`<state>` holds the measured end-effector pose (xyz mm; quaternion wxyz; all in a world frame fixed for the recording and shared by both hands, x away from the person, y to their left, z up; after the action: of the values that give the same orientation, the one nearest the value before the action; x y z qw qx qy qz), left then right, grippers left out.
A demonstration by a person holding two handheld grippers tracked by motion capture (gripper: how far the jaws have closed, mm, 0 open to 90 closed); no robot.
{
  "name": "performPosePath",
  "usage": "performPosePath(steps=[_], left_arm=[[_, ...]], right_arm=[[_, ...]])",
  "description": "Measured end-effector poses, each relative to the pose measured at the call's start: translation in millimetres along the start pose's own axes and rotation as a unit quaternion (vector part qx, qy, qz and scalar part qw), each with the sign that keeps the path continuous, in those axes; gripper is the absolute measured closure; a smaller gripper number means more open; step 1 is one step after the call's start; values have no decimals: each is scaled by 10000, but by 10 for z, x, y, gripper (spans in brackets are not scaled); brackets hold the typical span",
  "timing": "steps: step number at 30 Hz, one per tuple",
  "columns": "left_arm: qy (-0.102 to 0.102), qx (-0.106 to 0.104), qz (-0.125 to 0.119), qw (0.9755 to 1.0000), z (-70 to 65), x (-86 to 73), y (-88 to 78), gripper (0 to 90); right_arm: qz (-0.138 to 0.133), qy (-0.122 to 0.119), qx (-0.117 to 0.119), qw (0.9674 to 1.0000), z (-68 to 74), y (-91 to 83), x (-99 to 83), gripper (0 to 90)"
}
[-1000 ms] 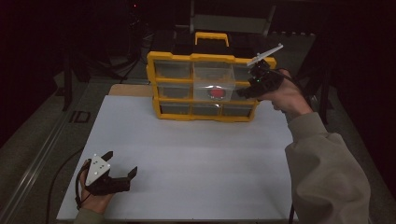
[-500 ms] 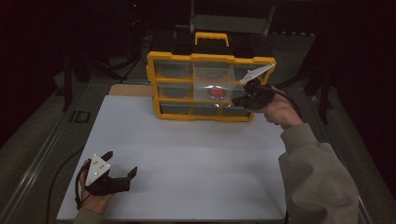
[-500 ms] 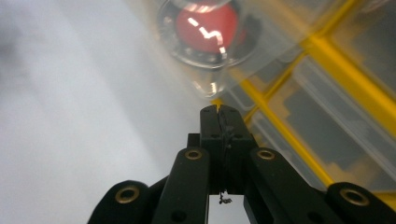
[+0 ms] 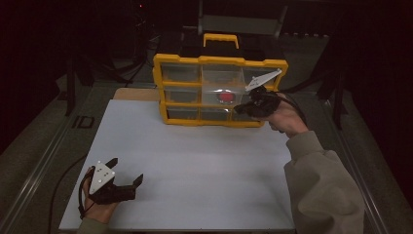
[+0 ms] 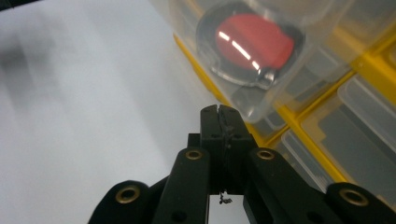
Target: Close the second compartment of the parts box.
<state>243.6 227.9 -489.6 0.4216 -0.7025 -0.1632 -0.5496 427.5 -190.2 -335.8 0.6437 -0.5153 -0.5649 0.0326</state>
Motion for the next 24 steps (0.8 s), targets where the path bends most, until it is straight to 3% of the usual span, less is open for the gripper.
performPosePath(steps=[14, 24], left_arm=[[-10, 19, 4, 10000, -5, -5, -7, 1], [-1, 28, 14, 10000, -6, -5, -6, 1]], right_arm=[[-270, 35, 34, 9996, -9, 49, 83, 900], [-618, 30, 52, 9981, 47, 70, 179, 900]])
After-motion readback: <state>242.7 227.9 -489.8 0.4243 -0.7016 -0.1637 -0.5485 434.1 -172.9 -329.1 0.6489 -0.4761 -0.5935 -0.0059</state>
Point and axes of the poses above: each handheld gripper's, and its own axes: y roughly forward along the jaws, x roughly out of its top, z roughly to its left, the point moved 2 cm from there along y, roughly forward along the jaws, and after that the axes turned 11 degrees about -x, right-handed, at the moved point
